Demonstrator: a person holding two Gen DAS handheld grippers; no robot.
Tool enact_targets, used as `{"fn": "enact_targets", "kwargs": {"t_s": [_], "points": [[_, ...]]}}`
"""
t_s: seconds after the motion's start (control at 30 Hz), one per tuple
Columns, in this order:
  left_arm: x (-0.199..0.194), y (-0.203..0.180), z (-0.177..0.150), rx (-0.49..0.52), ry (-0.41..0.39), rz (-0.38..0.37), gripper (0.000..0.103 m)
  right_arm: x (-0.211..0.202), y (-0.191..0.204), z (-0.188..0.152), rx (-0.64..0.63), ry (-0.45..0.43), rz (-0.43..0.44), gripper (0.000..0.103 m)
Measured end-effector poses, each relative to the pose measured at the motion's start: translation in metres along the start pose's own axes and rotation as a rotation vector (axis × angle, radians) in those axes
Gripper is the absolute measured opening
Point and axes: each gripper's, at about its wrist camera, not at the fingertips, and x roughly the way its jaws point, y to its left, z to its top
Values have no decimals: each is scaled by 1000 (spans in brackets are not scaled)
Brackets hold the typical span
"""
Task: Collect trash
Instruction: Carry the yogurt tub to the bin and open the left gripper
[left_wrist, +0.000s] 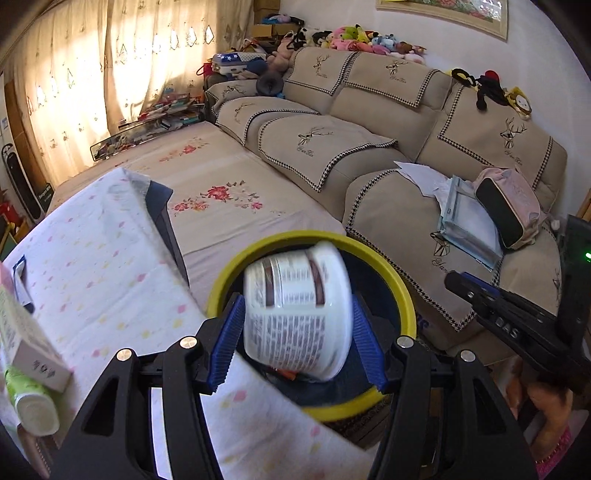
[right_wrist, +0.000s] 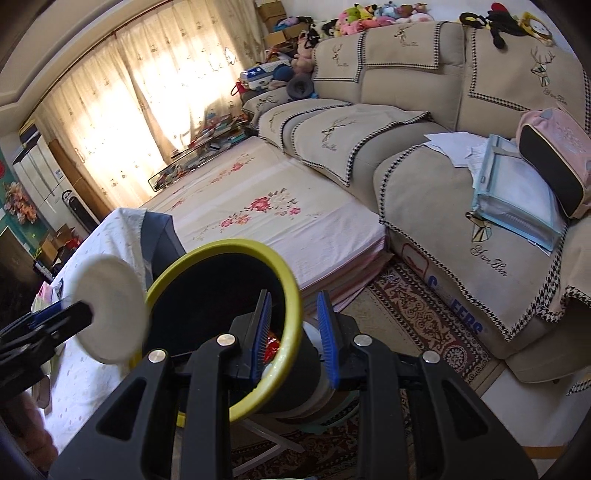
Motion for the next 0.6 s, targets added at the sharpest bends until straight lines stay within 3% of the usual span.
{"fn": "enact_targets", "kwargs": {"t_s": [0.07,0.2,0.4,0.6], "points": [[9,0,5,-8,5,3,69,0,-2,0,3,2,-2,25],[4,10,7,-34,-3,3,70,2,0,-1,0,10,2,25],[-59,40,-12,-65,-80,63,77,5,19,-5,-32,29,31,25],[-130,84,-55,-149,-133,132,83,7,58,-16,-105,54,83,25]]}}
